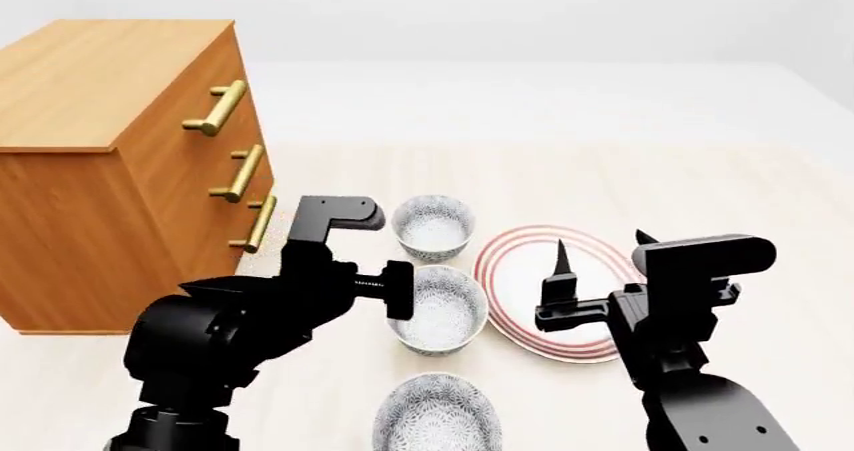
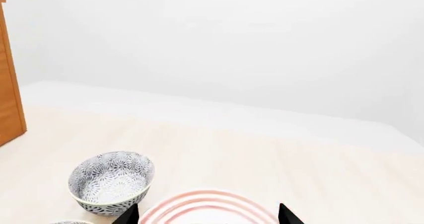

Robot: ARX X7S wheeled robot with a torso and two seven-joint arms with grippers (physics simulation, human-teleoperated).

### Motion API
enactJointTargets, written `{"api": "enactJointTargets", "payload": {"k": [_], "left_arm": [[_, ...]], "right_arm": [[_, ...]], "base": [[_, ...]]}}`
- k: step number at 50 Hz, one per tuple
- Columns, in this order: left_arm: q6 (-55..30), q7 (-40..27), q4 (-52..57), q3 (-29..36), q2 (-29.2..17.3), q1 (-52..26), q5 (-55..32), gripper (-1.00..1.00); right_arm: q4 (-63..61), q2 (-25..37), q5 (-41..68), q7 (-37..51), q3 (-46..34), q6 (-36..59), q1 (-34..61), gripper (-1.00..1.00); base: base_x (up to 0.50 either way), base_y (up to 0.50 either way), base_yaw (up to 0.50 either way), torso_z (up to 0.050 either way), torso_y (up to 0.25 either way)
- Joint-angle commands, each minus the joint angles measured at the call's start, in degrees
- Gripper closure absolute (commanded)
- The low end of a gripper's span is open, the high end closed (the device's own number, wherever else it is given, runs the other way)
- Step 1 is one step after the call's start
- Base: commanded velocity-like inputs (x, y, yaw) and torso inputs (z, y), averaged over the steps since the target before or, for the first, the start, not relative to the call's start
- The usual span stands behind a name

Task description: Stack the bowl in the middle on the bowl at the back.

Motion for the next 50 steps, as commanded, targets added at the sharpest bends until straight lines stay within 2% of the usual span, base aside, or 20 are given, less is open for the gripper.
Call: {"api": "enactJointTargets", "payload": {"k": [1,11,38,50], "left_arm": [[-1.38,0.74,-5.98,0.33,1.44,-1.39,-1.21,-1.0],[-0.27,1.99,-9.14,3.68,2.02,-0.49,-1.01,-1.0],[6.69,2.74,-24.95,4.75,4.35,-4.23,-0.75,-1.0],[12.69,3.23,-37.31,5.74,5.52,-7.75,-0.35,-1.0]], "right_arm": [[-1.2,0.76,1.17,0.09,2.48,-0.7,-1.93,-1.0],[-3.22,1.55,2.72,-0.02,5.37,-0.63,-4.37,-1.0],[-1.3,2.92,4.42,-1.58,8.02,-3.58,-7.45,-1.0],[7.15,-0.96,-0.53,1.87,0.79,-5.98,0.17,-1.0]], "base": [[0.0,0.0,0.0,0.0,0.0],[0.0,0.0,0.0,0.0,0.0],[0.0,0.0,0.0,0.0,0.0],[0.0,0.0,0.0,0.0,0.0]]}}
